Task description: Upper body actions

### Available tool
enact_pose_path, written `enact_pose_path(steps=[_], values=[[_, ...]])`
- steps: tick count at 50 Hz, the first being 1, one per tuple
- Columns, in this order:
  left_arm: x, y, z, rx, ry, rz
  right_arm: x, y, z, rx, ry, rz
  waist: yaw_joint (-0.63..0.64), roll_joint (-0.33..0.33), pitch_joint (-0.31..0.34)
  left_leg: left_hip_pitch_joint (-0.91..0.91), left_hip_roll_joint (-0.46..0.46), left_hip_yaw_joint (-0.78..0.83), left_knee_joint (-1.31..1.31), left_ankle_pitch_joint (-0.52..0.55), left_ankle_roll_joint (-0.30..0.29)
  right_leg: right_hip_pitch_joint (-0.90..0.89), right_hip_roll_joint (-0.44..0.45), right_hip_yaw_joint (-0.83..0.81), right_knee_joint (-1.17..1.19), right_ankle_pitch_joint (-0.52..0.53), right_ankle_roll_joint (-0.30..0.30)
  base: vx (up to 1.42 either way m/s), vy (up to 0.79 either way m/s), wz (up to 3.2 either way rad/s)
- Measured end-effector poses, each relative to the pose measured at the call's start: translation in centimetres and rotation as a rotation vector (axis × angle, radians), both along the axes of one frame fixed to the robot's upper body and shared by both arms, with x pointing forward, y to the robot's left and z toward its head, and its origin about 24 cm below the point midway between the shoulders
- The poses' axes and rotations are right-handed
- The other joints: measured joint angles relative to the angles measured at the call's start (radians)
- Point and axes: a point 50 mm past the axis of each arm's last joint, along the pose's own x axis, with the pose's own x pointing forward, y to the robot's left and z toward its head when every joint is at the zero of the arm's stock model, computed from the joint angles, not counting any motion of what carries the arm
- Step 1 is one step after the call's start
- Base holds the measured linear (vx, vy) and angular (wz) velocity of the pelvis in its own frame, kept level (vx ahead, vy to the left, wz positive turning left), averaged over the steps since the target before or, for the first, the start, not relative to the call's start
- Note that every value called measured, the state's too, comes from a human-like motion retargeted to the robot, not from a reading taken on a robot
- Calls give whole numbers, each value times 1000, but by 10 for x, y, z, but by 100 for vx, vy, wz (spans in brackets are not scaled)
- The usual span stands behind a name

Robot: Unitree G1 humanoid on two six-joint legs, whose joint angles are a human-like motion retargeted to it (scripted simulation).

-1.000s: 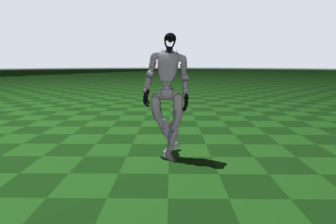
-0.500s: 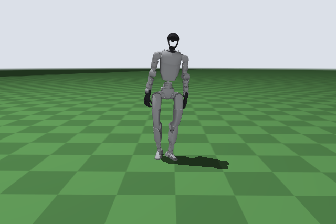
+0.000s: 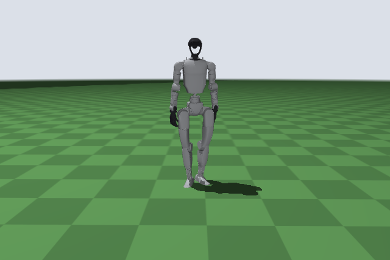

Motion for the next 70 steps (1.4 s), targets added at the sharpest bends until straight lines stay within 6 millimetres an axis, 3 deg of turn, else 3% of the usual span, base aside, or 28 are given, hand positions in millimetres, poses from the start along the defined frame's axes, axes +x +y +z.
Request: enact_pose_path(steps=[18,42,53,70], values=[[-17,8,2,0,64,-42,-11,0,1,22,42,35,6,12,-12,6,15,4,3,10,-9,-1,6,4,9,5,-10,0,0,0],[-7,9,2,11,39,-77,-9,1,1,-2,59,102,17,0,-7,-23,24,25,19,19,-5,-38,-2,45,29,23,-18,0,0,0],[-9,12,2,26,49,-64,-6,4,0,23,18,37,16,1,2,-16,24,27,8,26,-5,-37,0,38,24,33,-19,0,0,0],[-12,10,2,5,65,-55,-16,4,1,11,60,49,15,10,-15,-10,21,13,11,25,-6,-20,1,25,23,24,-18,0,0,0]])
